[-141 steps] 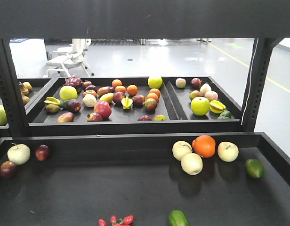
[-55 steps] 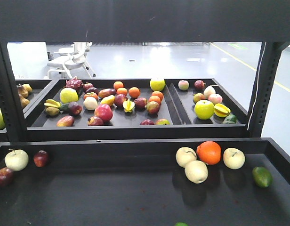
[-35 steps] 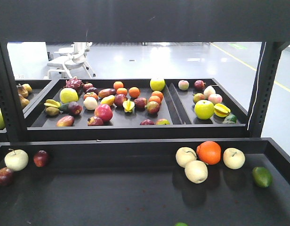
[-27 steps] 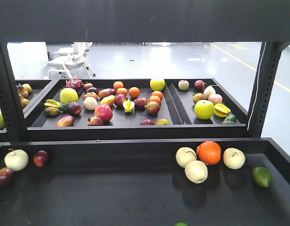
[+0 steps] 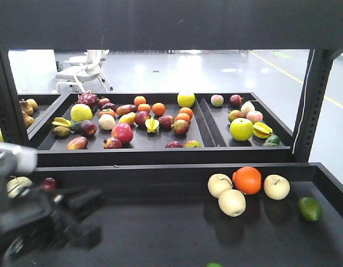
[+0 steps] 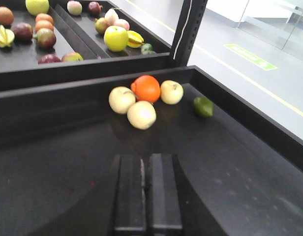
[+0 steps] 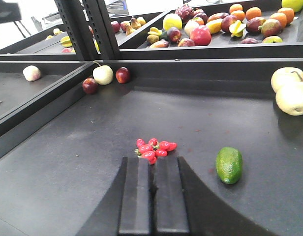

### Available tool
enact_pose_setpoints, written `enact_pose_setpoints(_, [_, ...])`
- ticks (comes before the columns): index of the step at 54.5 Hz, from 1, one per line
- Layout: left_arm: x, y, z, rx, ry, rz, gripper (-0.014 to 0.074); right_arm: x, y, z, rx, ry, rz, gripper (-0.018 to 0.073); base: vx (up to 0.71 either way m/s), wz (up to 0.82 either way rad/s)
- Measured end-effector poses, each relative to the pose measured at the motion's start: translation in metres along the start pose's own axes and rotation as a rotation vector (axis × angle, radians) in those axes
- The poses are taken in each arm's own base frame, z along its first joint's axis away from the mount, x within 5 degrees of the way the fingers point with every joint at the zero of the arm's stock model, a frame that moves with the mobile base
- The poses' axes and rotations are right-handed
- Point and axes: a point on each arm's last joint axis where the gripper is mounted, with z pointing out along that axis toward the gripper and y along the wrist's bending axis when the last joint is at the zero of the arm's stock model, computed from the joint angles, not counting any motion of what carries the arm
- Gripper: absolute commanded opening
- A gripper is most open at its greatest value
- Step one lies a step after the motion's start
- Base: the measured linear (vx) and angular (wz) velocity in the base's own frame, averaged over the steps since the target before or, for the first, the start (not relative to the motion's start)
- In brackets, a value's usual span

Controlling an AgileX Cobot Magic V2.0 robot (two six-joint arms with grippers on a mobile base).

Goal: Pick snacks and fruit into basket

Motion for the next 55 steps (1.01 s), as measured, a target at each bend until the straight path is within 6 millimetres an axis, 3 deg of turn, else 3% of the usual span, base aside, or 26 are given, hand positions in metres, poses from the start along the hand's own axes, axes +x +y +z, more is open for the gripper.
enact_pose_setpoints(15, [-0.019, 0.027, 0.041, -0.089, 0.011, -0.018, 0.0003, -0.004, 0.0, 0.0, -0.003, -0.04, 0.002, -0.0008, 0.0, 0.0])
enact_pose_setpoints(27, [-0.014, 0.049, 0.052, -0.149, 0.057, 0.027, 0.0004, -0.004, 0.0, 0.0, -0.002, -0.046, 0.003, -0.0008, 0.0, 0.0])
enact_pose_setpoints(48, [-0.007, 0.064, 0.093, -0.102, 0.281, 0.182, 0.0006, -0.005, 0.0, 0.0, -0.002, -0.052, 0.002, -0.0008, 0.0, 0.0])
enact_pose_setpoints(55, [-0.005, 0.079, 0.103, -0.137, 0.314, 0.162, 0.0015, -0.005, 0.0, 0.0, -0.002, -0.052, 0.002, -0.0008, 0.0, 0.0])
